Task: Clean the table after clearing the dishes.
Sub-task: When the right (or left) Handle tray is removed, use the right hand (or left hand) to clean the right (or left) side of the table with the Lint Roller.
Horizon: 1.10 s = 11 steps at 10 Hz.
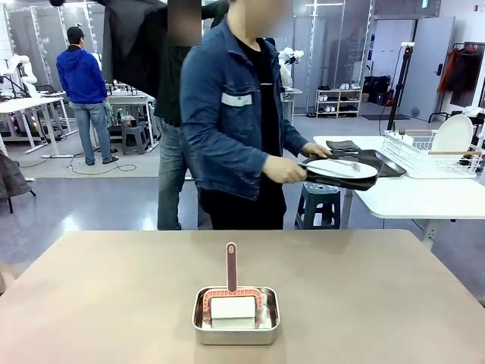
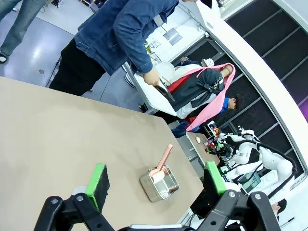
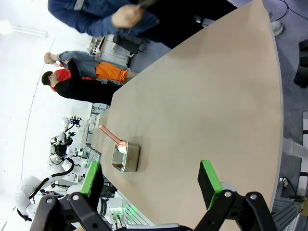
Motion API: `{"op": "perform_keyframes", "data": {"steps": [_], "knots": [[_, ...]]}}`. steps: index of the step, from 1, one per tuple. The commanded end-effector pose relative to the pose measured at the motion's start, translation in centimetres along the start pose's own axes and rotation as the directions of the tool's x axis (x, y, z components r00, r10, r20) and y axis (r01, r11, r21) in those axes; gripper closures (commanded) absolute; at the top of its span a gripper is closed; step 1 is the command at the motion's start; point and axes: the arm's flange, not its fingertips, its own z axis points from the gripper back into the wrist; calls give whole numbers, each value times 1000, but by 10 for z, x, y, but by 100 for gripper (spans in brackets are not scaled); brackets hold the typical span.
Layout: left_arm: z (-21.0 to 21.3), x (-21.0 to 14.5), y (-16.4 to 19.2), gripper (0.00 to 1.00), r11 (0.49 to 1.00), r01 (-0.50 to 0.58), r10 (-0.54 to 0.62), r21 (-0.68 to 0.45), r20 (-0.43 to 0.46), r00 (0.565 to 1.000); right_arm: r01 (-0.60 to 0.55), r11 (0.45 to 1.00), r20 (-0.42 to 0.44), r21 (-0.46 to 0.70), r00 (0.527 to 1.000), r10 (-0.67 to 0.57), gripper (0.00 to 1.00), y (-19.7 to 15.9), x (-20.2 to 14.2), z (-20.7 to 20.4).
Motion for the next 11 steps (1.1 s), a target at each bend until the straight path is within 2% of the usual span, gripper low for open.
{"op": "perform_keyframes", "data": {"steps": [1, 11], "knots": [[4, 0, -2, 0, 1000, -14, 14, -12, -1, 1000, -6, 1000, 3, 5, 1000, 6, 0, 3, 0, 1], [4, 0, -2, 0, 1000, -14, 14, -12, -1, 1000, -6, 1000, 3, 5, 1000, 6, 0, 3, 0, 1]]}}
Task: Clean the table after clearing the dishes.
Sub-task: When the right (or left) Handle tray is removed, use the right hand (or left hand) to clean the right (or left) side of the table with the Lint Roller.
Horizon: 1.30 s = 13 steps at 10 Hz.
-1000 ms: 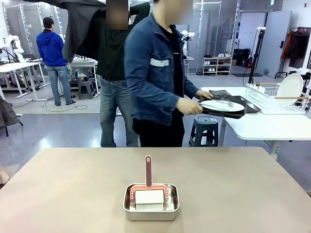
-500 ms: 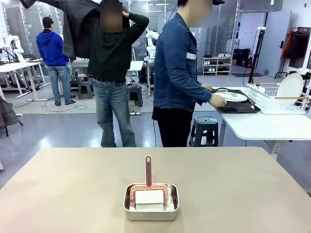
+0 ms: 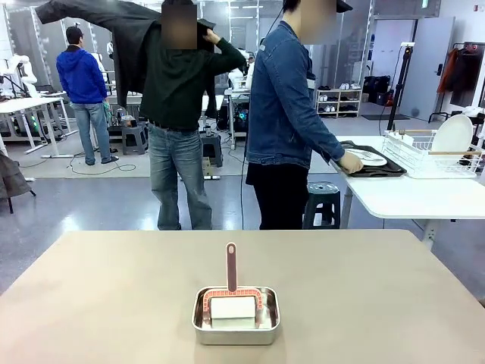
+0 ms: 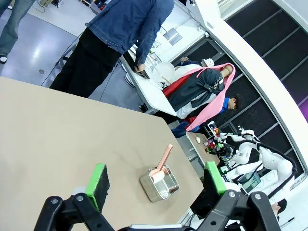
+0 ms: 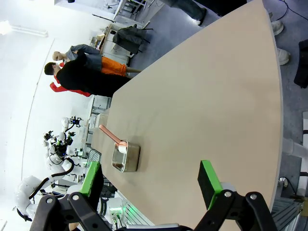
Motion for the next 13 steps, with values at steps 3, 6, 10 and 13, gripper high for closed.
{"op": "perform_keyframes", "data": {"steps": [3, 6, 10, 13], "knots": [[4, 0, -2, 0, 1000, -14, 14, -11, -1, 1000, -6, 1000, 3, 5, 1000, 6, 0, 3, 0, 1], [4, 0, -2, 0, 1000, -14, 14, -11, -1, 1000, -6, 1000, 3, 5, 1000, 6, 0, 3, 0, 1], [4, 0, -2, 0, 1000, -14, 14, -11, -1, 1000, -6, 1000, 3, 5, 1000, 6, 0, 3, 0, 1], [4, 0, -2, 0, 1000, -14, 14, -11, -1, 1000, -6, 1000, 3, 5, 1000, 6, 0, 3, 0, 1]]}}
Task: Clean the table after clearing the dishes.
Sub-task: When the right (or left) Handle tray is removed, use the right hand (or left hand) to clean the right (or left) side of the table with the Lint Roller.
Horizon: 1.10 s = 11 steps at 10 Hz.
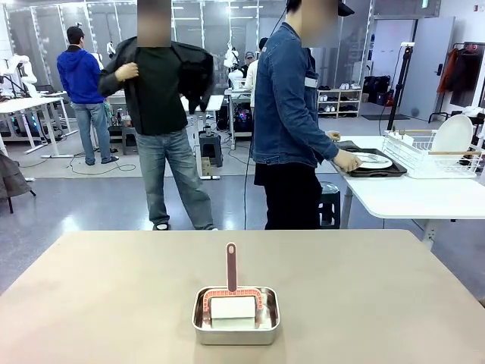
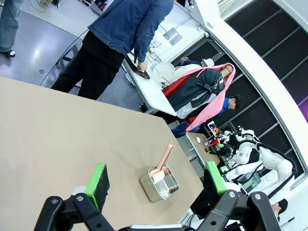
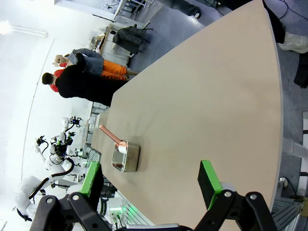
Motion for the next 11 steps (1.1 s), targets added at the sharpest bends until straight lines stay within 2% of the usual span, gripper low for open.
{"op": "perform_keyframes", "data": {"steps": [1, 8, 9, 11], "knots": [[4, 0, -2, 0, 1000, -14, 14, -11, -1, 1000, -6, 1000, 3, 5, 1000, 6, 0, 3, 0, 1], [4, 0, -2, 0, 1000, -14, 14, -11, -1, 1000, 0, 1000, 0, 0, 1000, 0, 0, 0, 0, 0], [4, 0, -2, 0, 1000, -14, 14, -11, -1, 1000, -144, 989, -86, -33, 986, 141, 0, 39, 12, -13], [4, 0, -2, 0, 1000, -14, 14, -11, -1, 1000, -396, 911, -314, -116, 885, 345, 0, 111, 24, -83]]}}
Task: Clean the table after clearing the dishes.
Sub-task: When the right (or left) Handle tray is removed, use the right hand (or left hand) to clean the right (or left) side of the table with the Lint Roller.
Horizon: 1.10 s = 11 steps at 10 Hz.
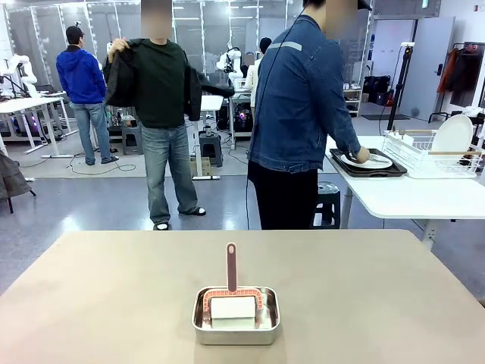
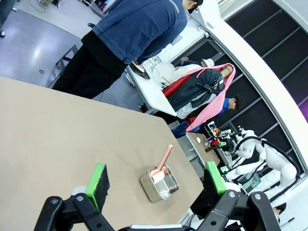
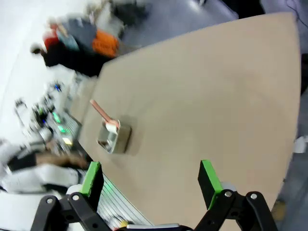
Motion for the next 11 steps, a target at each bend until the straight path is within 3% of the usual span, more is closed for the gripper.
{"op": "perform_keyframes", "data": {"steps": [1, 5, 8, 9, 11], "knots": [[3, 0, -2, 0, 1000, -13, 13, -11, -1, 1000, -240, 963, -202, -122, 956, 212, 0, 66, 27, -64], [3, 0, -2, 0, 1000, -13, 13, -11, -1, 1000, -571, 805, -440, -161, 772, 459, 0, 155, 26, -199], [3, 0, -2, 0, 1000, -13, 13, -11, -1, 1000, -687, 716, -529, -124, 656, 538, 0, 175, -4, -252], [3, 0, -2, 0, 1000, -13, 13, -11, -1, 1000, -648, 754, -491, -107, 694, 526, 0, 179, 15, -238], [3, 0, -2, 0, 1000, -13, 13, -11, -1, 1000, -648, 754, -491, -107, 694, 526, 0, 179, 15, -238]]}}
